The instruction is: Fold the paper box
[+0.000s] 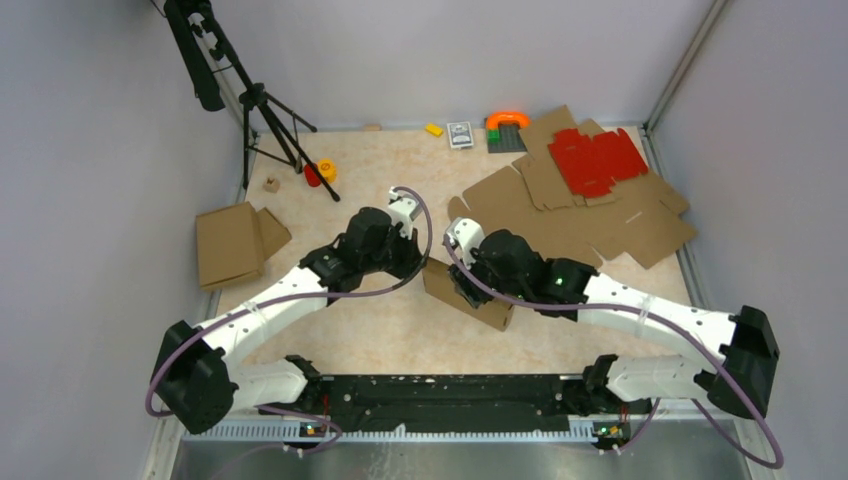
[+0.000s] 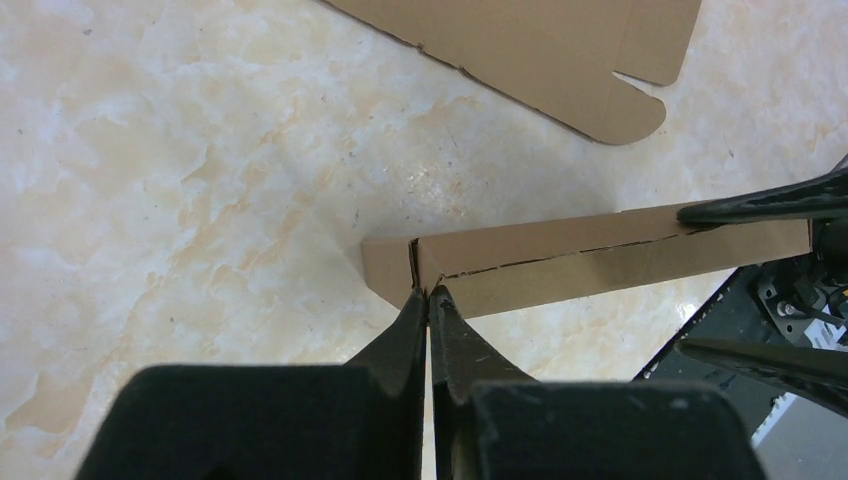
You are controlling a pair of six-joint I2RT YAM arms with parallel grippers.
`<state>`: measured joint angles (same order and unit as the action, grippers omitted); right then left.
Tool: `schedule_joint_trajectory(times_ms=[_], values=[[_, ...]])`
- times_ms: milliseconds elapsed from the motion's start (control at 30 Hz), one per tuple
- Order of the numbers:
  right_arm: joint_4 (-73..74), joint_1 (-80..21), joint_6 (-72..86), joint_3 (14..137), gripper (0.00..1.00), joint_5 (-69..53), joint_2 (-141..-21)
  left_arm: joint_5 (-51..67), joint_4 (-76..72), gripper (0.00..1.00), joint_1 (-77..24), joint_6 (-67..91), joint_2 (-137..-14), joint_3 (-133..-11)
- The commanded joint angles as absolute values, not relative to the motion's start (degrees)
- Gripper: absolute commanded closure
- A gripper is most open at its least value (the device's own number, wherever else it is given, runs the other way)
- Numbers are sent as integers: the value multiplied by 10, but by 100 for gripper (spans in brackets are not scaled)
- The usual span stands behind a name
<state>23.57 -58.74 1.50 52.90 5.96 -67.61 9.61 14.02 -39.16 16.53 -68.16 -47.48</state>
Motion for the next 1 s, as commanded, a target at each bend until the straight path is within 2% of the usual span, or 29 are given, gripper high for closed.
schedule_joint_trajectory(times_ms=[0, 133, 367, 533, 733, 967], values=[[229, -591, 56, 539, 53, 68, -644, 99, 138, 100, -394, 159, -691, -460], [212, -579, 74, 552, 58, 59, -650, 104, 135, 100, -395, 160, -690, -460], [183, -566, 85, 566, 74, 62, -691, 104, 137, 100, -395, 161, -683, -458], [166, -559, 92, 563, 81, 56, -707, 106, 133, 100, -395, 163, -682, -458], [165, -559, 83, 552, 100, 37, -713, 112, 130, 100, -395, 165, -686, -459], [167, -558, 57, 528, 100, -26, -715, 123, 117, 100, -395, 170, -695, -457]])
